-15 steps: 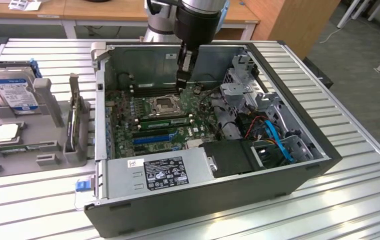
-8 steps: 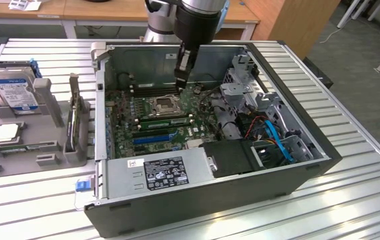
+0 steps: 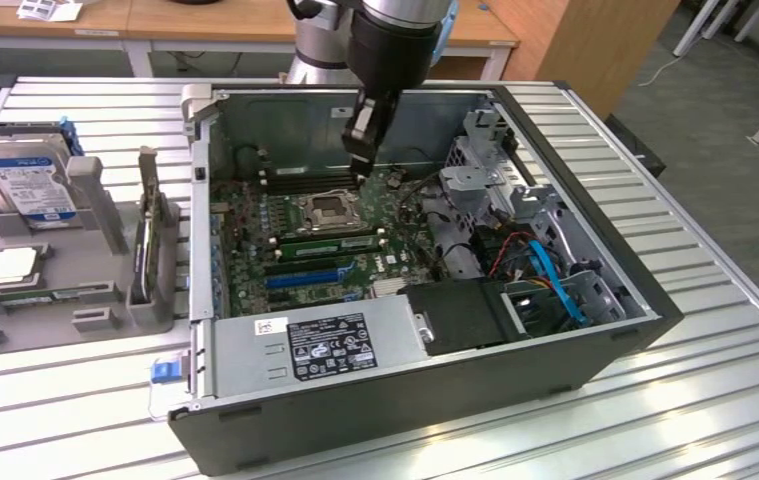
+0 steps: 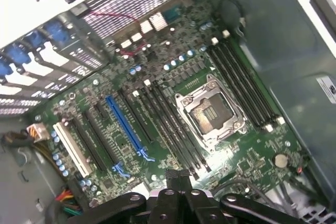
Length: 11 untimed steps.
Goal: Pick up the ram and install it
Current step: 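Press down the ram until it locks into place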
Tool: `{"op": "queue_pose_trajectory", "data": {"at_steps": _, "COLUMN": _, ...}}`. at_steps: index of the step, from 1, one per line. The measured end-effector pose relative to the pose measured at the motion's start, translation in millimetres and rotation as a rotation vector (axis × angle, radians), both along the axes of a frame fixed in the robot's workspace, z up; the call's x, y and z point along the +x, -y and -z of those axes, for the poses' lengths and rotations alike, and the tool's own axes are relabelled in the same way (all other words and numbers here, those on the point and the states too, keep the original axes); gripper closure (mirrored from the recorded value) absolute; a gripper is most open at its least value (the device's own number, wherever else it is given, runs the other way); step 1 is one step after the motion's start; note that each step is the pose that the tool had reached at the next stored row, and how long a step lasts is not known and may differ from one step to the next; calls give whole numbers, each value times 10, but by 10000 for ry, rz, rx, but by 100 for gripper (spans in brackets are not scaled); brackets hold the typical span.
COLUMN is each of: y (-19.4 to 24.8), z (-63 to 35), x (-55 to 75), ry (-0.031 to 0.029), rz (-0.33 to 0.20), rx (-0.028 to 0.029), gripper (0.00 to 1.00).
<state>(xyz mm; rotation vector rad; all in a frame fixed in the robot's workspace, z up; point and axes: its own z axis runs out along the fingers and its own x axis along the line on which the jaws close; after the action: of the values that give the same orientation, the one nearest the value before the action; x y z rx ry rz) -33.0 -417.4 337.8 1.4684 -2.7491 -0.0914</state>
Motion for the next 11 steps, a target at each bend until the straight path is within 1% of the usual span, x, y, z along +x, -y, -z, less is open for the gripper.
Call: {"op": "queue_pose_trajectory", "data": {"at_steps": 11, "y": 0, "z": 0, "x": 0, "ry": 0, "rz": 1583, "rx": 0, "gripper": 90}}
